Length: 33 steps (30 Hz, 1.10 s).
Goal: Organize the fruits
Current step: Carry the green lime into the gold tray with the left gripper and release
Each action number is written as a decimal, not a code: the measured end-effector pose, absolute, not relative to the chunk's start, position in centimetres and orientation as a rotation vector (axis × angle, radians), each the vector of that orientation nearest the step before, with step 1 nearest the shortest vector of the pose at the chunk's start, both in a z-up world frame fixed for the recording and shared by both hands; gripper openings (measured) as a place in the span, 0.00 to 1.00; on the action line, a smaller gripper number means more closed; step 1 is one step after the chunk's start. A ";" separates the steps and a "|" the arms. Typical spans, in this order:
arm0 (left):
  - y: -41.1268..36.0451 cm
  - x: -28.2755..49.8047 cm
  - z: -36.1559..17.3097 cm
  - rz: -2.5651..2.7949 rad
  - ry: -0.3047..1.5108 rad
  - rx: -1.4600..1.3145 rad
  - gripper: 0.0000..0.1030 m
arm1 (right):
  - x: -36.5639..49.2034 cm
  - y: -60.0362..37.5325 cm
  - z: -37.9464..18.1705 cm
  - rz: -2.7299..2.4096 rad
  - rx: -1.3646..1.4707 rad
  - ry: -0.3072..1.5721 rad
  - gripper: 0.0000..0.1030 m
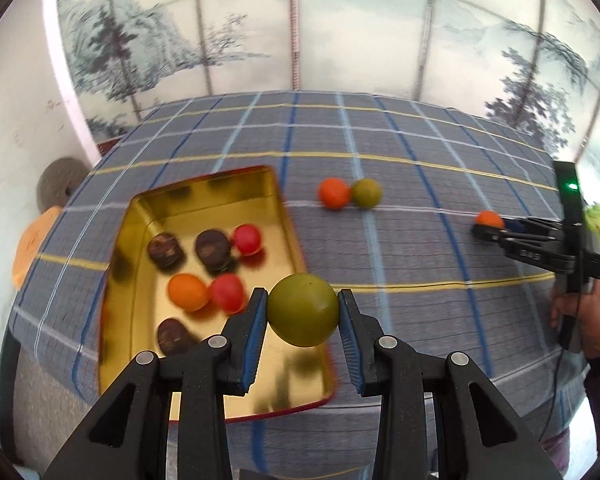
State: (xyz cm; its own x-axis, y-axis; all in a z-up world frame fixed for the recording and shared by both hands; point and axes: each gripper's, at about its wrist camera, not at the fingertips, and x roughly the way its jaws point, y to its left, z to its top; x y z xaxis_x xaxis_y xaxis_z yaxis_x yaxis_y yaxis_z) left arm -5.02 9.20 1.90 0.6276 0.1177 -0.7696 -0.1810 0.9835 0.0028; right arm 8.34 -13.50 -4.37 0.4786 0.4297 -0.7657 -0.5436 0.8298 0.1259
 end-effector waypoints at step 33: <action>13.5 -5.3 -2.7 0.258 0.949 -0.127 0.37 | 8.3 -13.4 -4.4 0.595 -0.157 0.892 0.36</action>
